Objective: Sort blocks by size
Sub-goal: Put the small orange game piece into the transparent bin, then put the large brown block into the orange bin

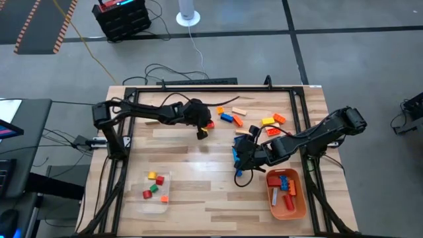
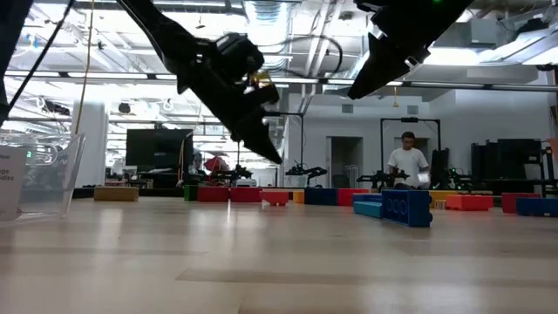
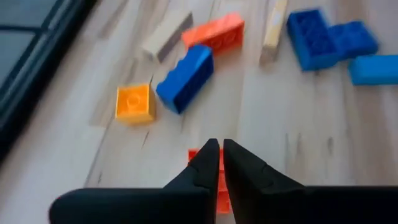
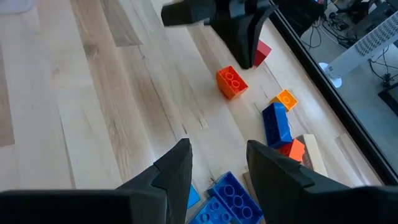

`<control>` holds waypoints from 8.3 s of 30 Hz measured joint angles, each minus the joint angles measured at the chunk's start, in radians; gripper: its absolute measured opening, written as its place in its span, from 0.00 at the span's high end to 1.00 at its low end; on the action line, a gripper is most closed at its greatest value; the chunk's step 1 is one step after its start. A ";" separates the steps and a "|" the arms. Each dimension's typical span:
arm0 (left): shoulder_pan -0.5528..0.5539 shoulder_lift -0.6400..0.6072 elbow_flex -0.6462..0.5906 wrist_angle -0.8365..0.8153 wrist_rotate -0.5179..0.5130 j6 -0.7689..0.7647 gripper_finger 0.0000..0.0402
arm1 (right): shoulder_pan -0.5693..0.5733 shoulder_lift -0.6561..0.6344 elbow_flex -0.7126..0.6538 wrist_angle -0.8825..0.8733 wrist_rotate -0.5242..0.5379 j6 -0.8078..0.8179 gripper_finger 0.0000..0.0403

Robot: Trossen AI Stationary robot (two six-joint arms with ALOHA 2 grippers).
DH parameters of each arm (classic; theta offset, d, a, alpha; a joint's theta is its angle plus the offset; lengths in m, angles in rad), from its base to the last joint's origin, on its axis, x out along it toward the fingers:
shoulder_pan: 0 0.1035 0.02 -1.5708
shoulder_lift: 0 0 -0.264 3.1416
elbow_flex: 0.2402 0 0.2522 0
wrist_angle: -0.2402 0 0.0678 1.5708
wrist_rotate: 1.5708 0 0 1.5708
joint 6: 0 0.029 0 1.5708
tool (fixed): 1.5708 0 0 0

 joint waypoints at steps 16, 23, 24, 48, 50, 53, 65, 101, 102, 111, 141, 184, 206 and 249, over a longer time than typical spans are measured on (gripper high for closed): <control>0.010 0.103 0.001 0.113 0.035 -0.037 0.33 | -0.003 0.000 0.001 0.061 -0.011 -0.042 0.55; 0.016 0.126 -0.001 0.101 0.034 -0.026 0.26 | -0.003 0.000 0.001 0.058 -0.012 -0.045 0.55; 0.017 0.139 -0.001 0.108 0.033 -0.028 0.27 | -0.003 0.000 0.001 0.058 -0.012 -0.045 0.55; 0.019 0.152 0.001 0.059 -0.033 -0.003 0.67 | 0.012 -0.006 0.000 0.046 -0.013 -0.049 0.55; 0.021 0.110 0.019 -0.009 -0.040 0.011 0.67 | 0.024 -0.021 0.000 0.046 -0.013 -0.049 0.55; 0.021 0.021 0.056 -0.157 -0.041 0.034 0.67 | 0.042 -0.040 0.000 0.045 -0.037 -0.049 0.55; -0.207 -0.461 0.074 -0.882 0.172 -0.053 0.67 | 0.073 -0.038 -0.175 0.275 -0.049 0.027 0.55; -0.525 -0.456 0.071 -1.315 -0.183 -0.386 0.38 | 0.063 -0.039 -0.213 0.467 -0.063 -0.018 0.55; -0.473 -0.472 0.045 -1.308 -0.183 -0.354 0.39 | 0.063 -0.039 -0.213 0.467 -0.063 -0.019 0.55; 0.000 -0.497 -0.123 -1.105 -0.100 0.008 0.46 | 0.051 -0.039 -0.213 0.489 -0.064 -0.048 0.55; 0.312 -0.048 -0.129 -0.935 -0.360 0.155 0.76 | 0.058 -0.039 -0.213 0.501 -0.065 -0.068 0.55; -0.203 -0.433 0.018 -0.097 0.111 0.175 0.87 | -0.125 0.010 -0.213 0.904 -0.236 -0.355 0.55; -0.278 -0.344 0.019 0.124 0.110 0.171 0.87 | -0.165 0.010 -0.212 0.906 -0.274 -0.372 0.55; -0.296 -0.367 0.019 -0.447 0.015 -0.037 0.52 | 0.301 -0.265 -0.201 -0.153 -0.635 0.649 0.79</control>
